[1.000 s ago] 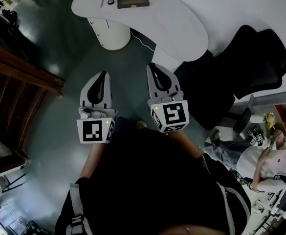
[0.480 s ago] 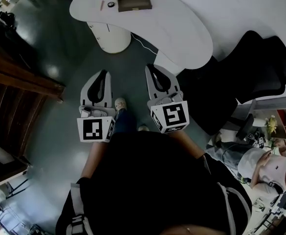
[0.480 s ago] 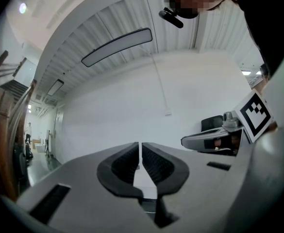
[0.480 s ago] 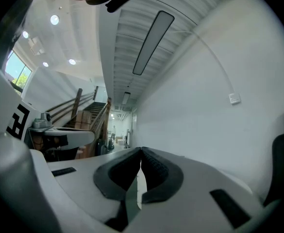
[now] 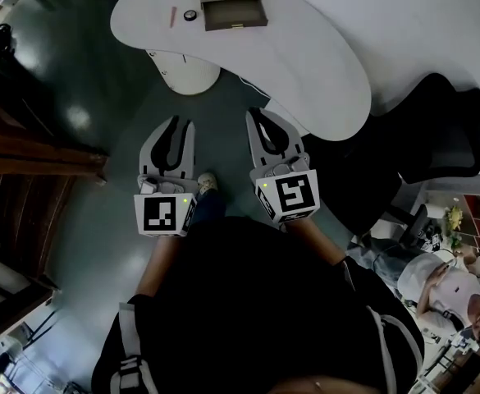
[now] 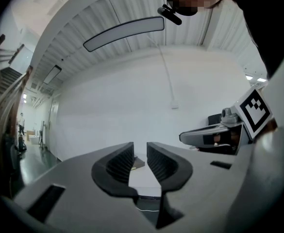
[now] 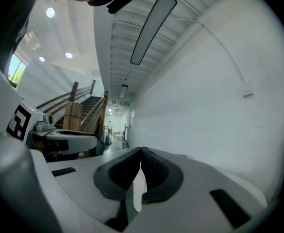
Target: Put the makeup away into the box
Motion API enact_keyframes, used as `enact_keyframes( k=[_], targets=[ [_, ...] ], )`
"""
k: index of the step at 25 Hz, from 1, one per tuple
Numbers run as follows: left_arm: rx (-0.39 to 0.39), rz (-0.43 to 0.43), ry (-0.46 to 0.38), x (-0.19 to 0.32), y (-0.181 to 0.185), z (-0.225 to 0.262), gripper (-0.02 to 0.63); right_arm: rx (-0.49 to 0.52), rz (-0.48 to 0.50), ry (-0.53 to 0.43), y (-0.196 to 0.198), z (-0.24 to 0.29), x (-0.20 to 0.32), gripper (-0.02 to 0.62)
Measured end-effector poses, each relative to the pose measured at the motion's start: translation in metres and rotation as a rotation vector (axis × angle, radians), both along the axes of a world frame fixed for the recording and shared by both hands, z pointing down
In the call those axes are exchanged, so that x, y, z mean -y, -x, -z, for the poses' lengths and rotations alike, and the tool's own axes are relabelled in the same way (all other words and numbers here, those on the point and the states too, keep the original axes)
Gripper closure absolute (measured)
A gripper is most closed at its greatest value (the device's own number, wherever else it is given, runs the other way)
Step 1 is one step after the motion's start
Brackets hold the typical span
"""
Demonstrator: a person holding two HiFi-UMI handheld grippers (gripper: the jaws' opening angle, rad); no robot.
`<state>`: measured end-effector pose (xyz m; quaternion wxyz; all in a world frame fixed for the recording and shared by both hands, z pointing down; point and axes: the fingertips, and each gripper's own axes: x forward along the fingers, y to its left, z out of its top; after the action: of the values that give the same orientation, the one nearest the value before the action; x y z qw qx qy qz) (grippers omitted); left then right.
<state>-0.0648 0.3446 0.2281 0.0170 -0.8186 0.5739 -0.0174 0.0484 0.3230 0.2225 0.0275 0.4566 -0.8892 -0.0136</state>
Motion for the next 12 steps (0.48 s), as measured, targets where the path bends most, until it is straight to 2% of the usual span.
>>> enact_keyframes(
  k=[12],
  targets=[
    [0.007, -0.079, 0.041, 0.086, 0.034, -0.011, 0.515, -0.004, -0.109, 0.017, 0.027, -0.010, 0.076, 0.572]
  ],
)
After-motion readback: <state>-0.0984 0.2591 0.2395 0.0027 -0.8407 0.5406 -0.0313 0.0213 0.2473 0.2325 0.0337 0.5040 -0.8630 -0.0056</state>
